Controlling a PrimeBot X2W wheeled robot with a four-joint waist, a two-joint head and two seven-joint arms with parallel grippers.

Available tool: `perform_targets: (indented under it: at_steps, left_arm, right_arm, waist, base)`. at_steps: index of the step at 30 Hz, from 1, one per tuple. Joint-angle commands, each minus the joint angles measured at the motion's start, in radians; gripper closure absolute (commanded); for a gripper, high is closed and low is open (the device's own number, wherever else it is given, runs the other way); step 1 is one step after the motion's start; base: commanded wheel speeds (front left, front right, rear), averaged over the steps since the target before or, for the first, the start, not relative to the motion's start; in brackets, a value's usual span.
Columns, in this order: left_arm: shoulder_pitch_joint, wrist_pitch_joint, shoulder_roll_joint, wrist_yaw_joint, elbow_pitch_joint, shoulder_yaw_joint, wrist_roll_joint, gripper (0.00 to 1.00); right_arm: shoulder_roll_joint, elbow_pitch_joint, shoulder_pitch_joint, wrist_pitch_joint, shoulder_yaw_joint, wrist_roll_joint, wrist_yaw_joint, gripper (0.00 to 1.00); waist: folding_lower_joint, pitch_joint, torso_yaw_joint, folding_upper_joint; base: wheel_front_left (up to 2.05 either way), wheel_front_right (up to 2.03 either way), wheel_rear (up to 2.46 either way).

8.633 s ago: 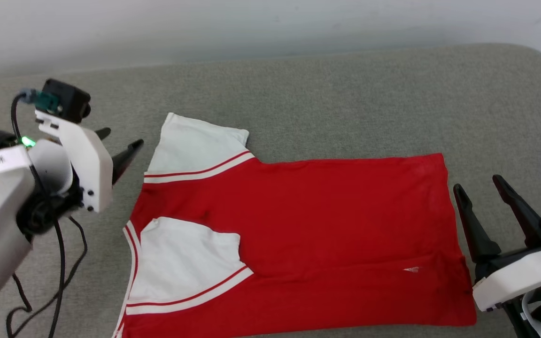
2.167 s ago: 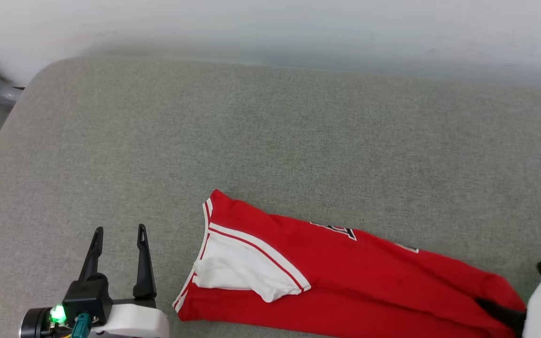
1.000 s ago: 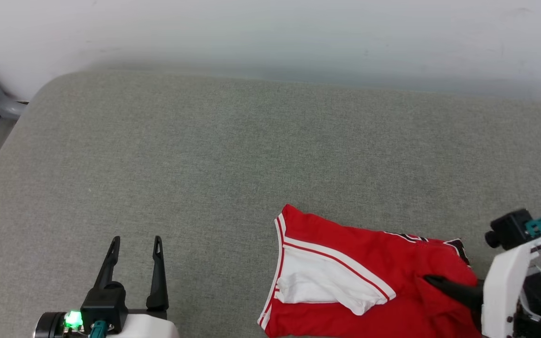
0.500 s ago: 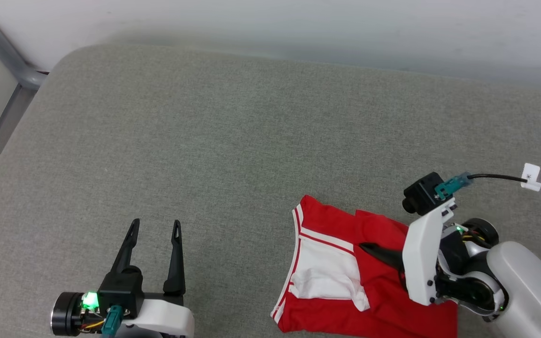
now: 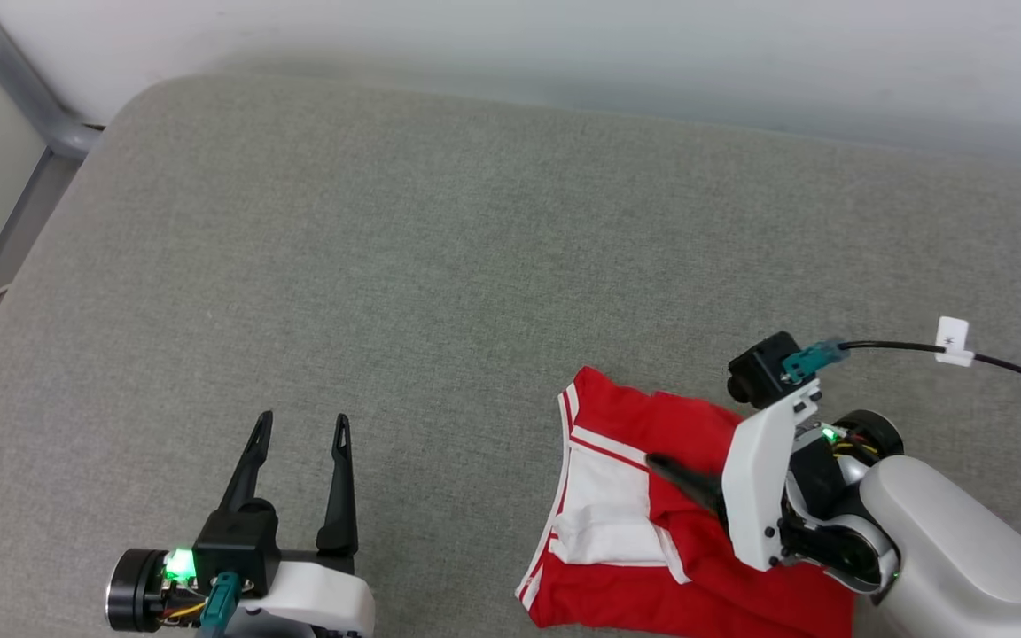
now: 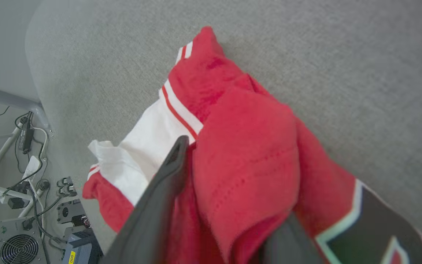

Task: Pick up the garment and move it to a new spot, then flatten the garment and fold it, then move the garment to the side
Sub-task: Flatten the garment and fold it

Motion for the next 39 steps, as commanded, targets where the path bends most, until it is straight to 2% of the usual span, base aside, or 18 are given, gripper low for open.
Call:
perform_targets:
  at_steps: [1,6,9,12,16,22,25,27,33,39]
  left_arm:
    - [0.01,-0.007,0.002,-0.002,0.002,0.004,0.003,0.0]
    - [0.027,-0.006,0.011,-0.005,0.007,0.02,0.003,0.0]
    - [0.037,-0.006,0.015,-0.007,0.004,0.023,0.005,0.0]
    - [0.048,-0.006,0.017,-0.007,0.001,0.028,0.008,0.0]
    - [0.058,-0.005,0.021,-0.005,0.001,0.033,0.008,0.0]
    - [0.076,-0.005,0.025,-0.001,0.004,0.044,0.007,0.0]
    - [0.079,-0.005,0.027,0.0,0.002,0.046,0.005,0.0]
    - [0.086,-0.005,0.028,-0.001,0.001,0.049,0.003,0.0]
    - [0.103,-0.005,0.023,-0.002,-0.003,0.043,0.002,0.0]
    - [0.12,-0.005,0.021,-0.006,0.003,0.039,0.002,0.0]
  right_arm:
    - [-0.015,-0.016,0.011,-0.021,0.001,0.006,-0.001,0.0]
    - [-0.09,-0.134,0.055,-0.163,-0.036,-0.004,-0.001,0.0]
    - [-0.127,-0.195,0.094,-0.263,-0.108,-0.047,-0.001,0.0]
    - [-0.141,-0.222,0.128,-0.378,-0.212,-0.149,-0.001,0.0]
    - [-0.096,-0.239,0.194,-0.513,-0.367,-0.304,-0.001,0.0]
    - [0.041,-0.26,0.321,-0.665,-0.592,-0.5,-0.001,0.0]
    - [0.099,-0.294,0.383,-0.707,-0.667,-0.586,-0.001,0.0]
    - [0.149,-0.311,0.433,-0.722,-0.7,-0.619,-0.001,0.0]
    - [0.238,-0.356,0.552,-0.742,-0.749,-0.686,-0.001,0.0]
    - [0.289,-0.385,0.651,-0.747,-0.772,-0.721,-0.001,0.0]
  waist:
    - [0.0,-0.012,-0.011,0.0]
    - [0.0,-0.048,-0.05,0.0]
    - [0.0,-0.065,-0.079,0.0]
    - [0.0,-0.079,-0.108,0.0]
    - [0.0,-0.1,-0.14,0.0]
    - [0.0,-0.129,-0.173,0.0]
    - [0.0,-0.139,-0.182,0.0]
    - [0.0,-0.146,-0.186,0.0]
    - [0.0,-0.164,-0.192,0.0]
    - [0.0,-0.18,-0.193,0.0]
  base:
    - [0.0,0.0,0.0]
    - [0.0,0.0,0.0]
    - [0.0,0.0,0.0]
    - [0.0,0.0,0.0]
    - [0.0,0.0,0.0]
    - [0.0,0.0,0.0]
    - [0.0,0.0,0.0]
    - [0.0,0.0,0.0]
    - [0.0,0.0,0.0]
    - [0.0,0.0,0.0]
